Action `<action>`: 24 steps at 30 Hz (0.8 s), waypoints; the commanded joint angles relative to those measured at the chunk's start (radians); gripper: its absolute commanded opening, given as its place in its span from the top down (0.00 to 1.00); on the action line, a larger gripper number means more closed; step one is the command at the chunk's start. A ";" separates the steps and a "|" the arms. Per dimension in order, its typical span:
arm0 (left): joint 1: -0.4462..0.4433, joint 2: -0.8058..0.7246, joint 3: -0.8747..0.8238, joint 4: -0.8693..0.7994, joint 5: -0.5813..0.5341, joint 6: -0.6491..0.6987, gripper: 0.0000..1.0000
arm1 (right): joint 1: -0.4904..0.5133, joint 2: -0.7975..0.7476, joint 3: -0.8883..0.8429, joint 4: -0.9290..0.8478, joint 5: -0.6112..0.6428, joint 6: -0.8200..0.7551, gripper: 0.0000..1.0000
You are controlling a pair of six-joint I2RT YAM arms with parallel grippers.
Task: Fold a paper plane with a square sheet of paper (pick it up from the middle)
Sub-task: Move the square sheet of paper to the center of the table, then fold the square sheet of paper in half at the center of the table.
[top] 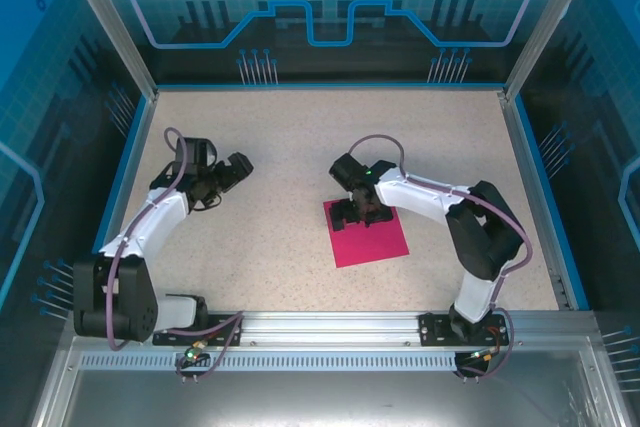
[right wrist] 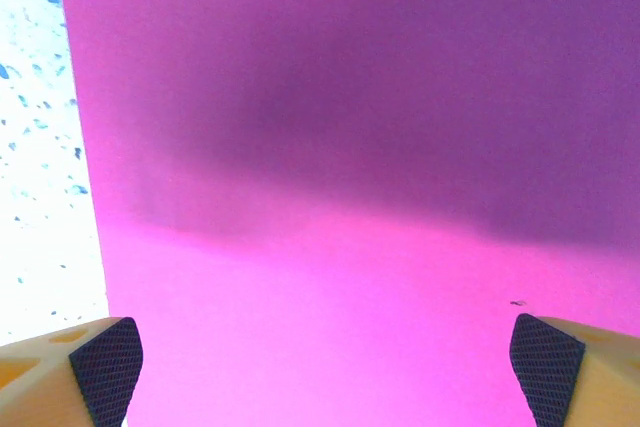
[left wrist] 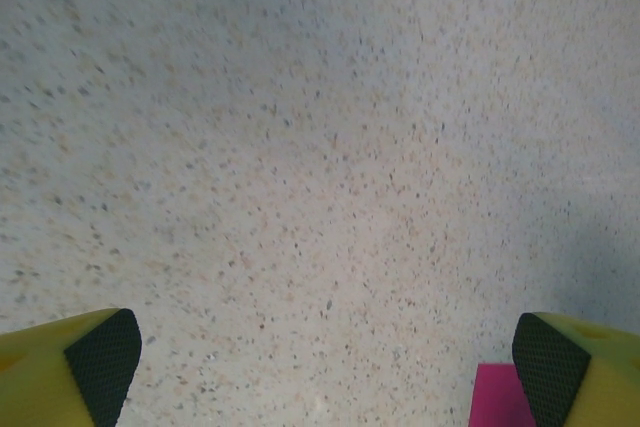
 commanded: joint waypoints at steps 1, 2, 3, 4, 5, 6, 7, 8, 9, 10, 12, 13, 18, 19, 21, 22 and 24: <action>-0.033 0.018 -0.023 0.015 0.059 -0.028 0.01 | -0.019 0.020 -0.033 -0.031 -0.050 -0.014 0.01; -0.042 0.025 -0.023 0.017 0.058 -0.031 0.01 | -0.020 0.034 -0.031 -0.034 -0.048 -0.014 0.01; -0.051 0.032 -0.024 0.020 0.058 -0.033 0.01 | -0.019 0.047 -0.029 -0.037 -0.044 -0.010 0.01; -0.059 0.037 -0.021 0.022 0.058 -0.036 0.01 | -0.019 0.061 -0.024 -0.042 -0.035 -0.004 0.01; -0.069 0.044 -0.020 0.026 0.058 -0.039 0.01 | -0.019 0.073 -0.020 -0.047 -0.022 0.001 0.01; -0.076 0.050 -0.020 0.029 0.057 -0.041 0.01 | -0.020 0.082 -0.016 -0.050 -0.011 0.001 0.01; -0.083 0.056 -0.018 0.032 0.058 -0.043 0.01 | -0.020 0.092 -0.013 -0.057 0.006 0.004 0.01; -0.089 0.062 -0.013 0.033 0.057 -0.044 0.01 | -0.019 0.100 -0.008 -0.060 0.021 0.006 0.01; -0.093 0.068 -0.013 0.033 0.054 -0.045 0.01 | -0.021 0.106 -0.006 -0.062 0.028 0.006 0.01; -0.098 0.073 -0.011 0.035 0.055 -0.046 0.01 | -0.021 0.112 -0.004 -0.060 0.031 0.004 0.02; -0.103 0.082 -0.004 0.036 0.054 -0.048 0.01 | -0.021 0.127 -0.005 -0.051 0.027 0.004 0.03; -0.106 0.087 -0.004 0.037 0.055 -0.049 0.01 | -0.021 0.140 -0.006 -0.046 0.023 0.004 0.03; -0.115 0.097 0.002 0.041 0.055 -0.050 0.01 | -0.025 0.194 -0.046 0.002 -0.021 0.004 0.06; -0.116 0.098 0.002 0.040 0.055 -0.051 0.01 | -0.028 0.203 -0.057 0.012 -0.030 0.004 0.07; -0.120 0.100 0.004 0.039 0.055 -0.051 0.01 | -0.032 0.218 -0.072 0.029 -0.046 0.001 0.09; -0.121 0.100 0.005 0.040 0.056 -0.051 0.01 | -0.036 0.224 -0.080 0.039 -0.055 0.000 0.11; -0.123 0.103 0.007 0.038 0.055 -0.051 0.01 | -0.039 0.230 -0.089 0.047 -0.061 -0.004 0.12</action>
